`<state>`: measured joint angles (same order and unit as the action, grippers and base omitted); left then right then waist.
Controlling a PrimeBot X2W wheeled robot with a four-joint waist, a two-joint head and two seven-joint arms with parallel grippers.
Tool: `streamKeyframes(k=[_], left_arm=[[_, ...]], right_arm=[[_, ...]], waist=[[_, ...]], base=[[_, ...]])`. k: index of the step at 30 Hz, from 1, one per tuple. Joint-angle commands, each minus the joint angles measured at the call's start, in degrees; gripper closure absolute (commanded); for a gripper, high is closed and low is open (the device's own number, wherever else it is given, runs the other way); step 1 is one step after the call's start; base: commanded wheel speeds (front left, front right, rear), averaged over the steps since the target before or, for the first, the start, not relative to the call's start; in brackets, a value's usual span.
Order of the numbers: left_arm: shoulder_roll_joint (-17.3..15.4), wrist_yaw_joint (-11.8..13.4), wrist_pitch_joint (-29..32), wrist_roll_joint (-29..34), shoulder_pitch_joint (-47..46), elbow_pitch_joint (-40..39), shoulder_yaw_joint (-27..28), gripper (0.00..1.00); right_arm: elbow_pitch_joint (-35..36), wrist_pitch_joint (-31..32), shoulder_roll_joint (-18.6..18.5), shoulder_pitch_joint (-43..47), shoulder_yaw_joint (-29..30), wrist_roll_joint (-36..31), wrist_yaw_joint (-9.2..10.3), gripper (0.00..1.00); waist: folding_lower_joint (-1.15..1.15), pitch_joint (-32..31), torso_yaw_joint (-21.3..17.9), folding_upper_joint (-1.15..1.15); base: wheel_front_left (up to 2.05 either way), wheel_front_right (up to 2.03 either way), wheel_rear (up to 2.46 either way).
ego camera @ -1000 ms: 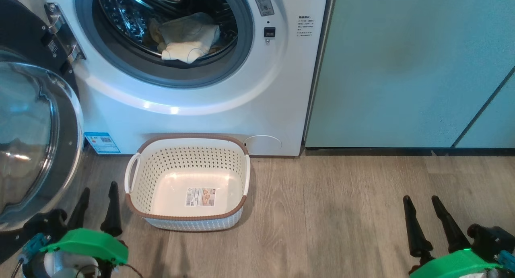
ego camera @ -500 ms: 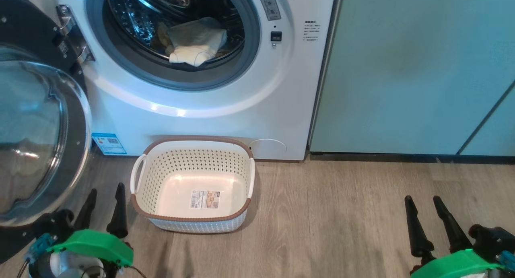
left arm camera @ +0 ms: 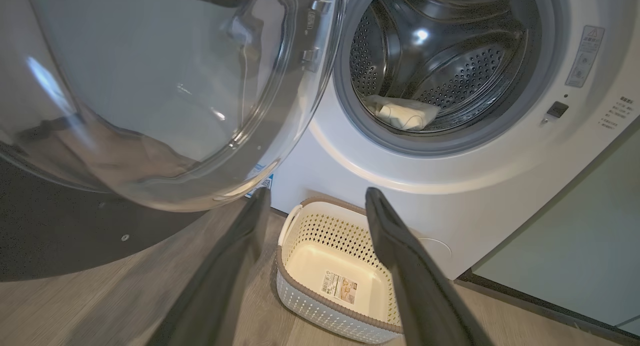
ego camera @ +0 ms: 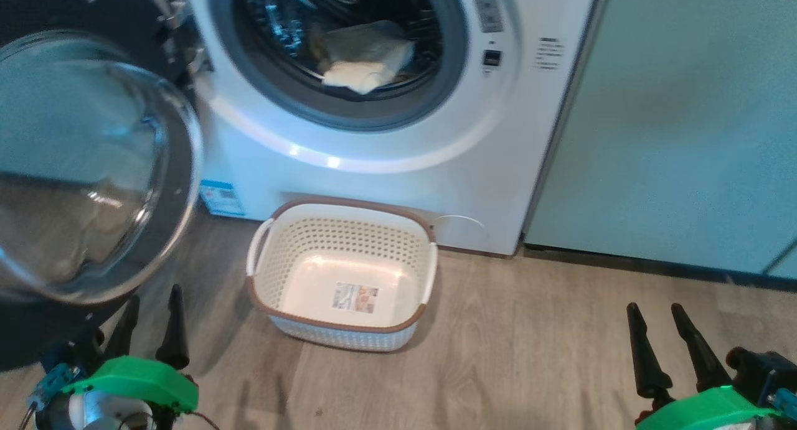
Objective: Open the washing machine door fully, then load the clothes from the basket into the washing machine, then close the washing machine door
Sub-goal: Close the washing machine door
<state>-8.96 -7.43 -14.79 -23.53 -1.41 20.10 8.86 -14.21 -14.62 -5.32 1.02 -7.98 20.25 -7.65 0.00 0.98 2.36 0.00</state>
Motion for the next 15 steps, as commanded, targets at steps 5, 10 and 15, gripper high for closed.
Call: streamKeyframes(k=[5, 10, 15], left_arm=[[-0.87, -0.06, -0.21, 0.41, -2.68, -0.85, 3.00, 0.00], [-1.02, -0.06, -0.21, 0.59, -3.57, 0.07, 3.63, 0.00], [-0.81, -0.06, -0.21, 0.75, -4.12, 0.51, 3.99, 0.00]], right_arm=[[1.86, -0.38, -0.73, -1.17, -0.87, 0.35, 0.16, 0.00], [1.85, -0.38, -0.63, -1.61, -0.94, 0.32, 0.16, 0.00], [1.82, -0.38, -0.51, -2.14, -1.04, 0.25, 0.16, 0.00]], waist=[[0.00, 0.27, 5.49, 0.00], [0.00, 0.59, 10.29, 0.00], [0.00, 0.99, 14.57, 0.00]], base=[[0.00, 0.00, 0.00], [0.00, 0.00, 0.00], [0.00, 0.00, 0.00]])
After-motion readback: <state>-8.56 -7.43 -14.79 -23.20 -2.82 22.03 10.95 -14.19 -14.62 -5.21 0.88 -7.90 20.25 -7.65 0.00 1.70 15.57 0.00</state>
